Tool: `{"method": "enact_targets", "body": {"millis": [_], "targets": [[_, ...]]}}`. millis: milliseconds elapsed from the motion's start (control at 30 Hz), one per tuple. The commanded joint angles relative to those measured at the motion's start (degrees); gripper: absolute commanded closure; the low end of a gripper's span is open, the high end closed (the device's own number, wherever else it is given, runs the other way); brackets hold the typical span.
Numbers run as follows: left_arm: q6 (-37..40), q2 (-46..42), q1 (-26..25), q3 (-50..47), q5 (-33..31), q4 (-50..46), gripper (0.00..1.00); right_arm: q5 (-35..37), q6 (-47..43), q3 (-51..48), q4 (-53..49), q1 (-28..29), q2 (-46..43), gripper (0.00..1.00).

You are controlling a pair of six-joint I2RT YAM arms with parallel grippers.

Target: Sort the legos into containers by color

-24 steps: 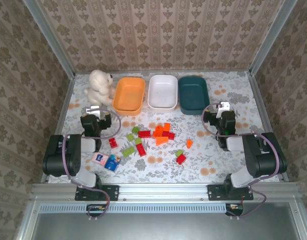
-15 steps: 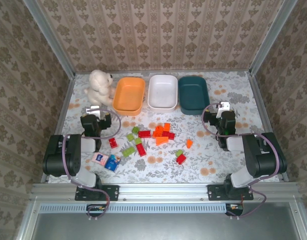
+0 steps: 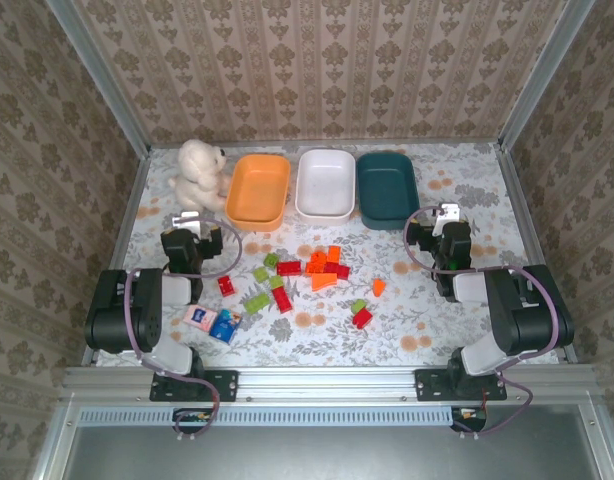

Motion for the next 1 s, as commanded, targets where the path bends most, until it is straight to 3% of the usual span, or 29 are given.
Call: {"method": "enact_targets", "body": {"millis": [0, 100, 167, 200, 267, 300, 333, 367, 400, 433, 500, 533, 667, 833, 967], "targets": [[2.3, -6.1, -2.5, 0.3, -4.2, -1.5, 0.00, 5.7, 0.1, 2.0, -7.3, 0.6, -6.5, 0.00], [4.4, -18.4, -8.7, 0.8, -15.6, -9.3, 0.00, 9.9, 2.5, 8.2, -22.0, 1.5, -19.1, 0.00], [4.3, -26.7, -12.9, 2.2, -19.3, -15.0, 0.00, 12.8, 1.2, 14.1, -28.5, 4.5, -26.5, 0.00], [4.0, -30.8, -15.3, 4.3, -20.2, -20.2, 0.00, 14.5, 4.0, 19.0, -34.0, 5.7, -29.0, 0.00], [1.9, -36.7, -18.8, 8.8, -20.3, -29.3, 0.00, 15.4, 21.6, 31.3, -55.2, 5.5, -30.1, 0.00], [-4.6, -39.0, -19.6, 11.1, -20.9, -34.9, 0.00, 15.4, 30.5, 37.4, -69.6, 5.2, -29.5, 0.00], [-17.1, -41.0, -19.4, 14.0, -22.3, -44.8, 0.00, 17.1, 38.8, 41.9, -82.4, 5.1, -28.5, 0.00], [-32.7, -42.6, -19.0, 17.8, -23.5, -60.6, 0.00, 12.9, 39.7, 42.8, -86.0, 4.3, -28.1, 0.00], [-45.1, -44.0, -18.3, 21.3, -22.8, -74.6, 0.00, 3.6, 35.1, 42.5, -84.9, 3.8, -27.8, 0.00], [-46.4, -45.4, -16.8, 21.7, -18.8, -76.6, 0.00, 0.8, 34.0, 43.6, -87.6, 4.7, -27.4, 0.00], [-43.9, -46.8, -13.9, 20.8, -6.5, -74.6, 0.00, 8.6, 35.6, 46.4, -97.5, 10.8, -26.8, 0.00], [-45.2, -46.6, -13.9, 21.5, -3.8, -76.7, 0.00, 10.2, 35.9, 47.1, -100.7, 14.0, -26.6, 0.01], [-42.4, -44.1, -16.7, 24.1, 7.2, -81.6, 0.00, 7.2, 40.7, 46.1, -109.1, 23.7, -24.5, 0.06], [-38.8, -41.5, -23.3, 24.7, 14.9, -83.9, 0.00, -4.6, 45.4, 39.5, -108.4, 29.1, -15.6, 0.09], [-39.6, -41.2, -27.5, 23.6, 15.8, -83.1, 0.00, -9.8, 47.1, 37.2, -102.9, 29.4, -9.0, 0.09]]}}
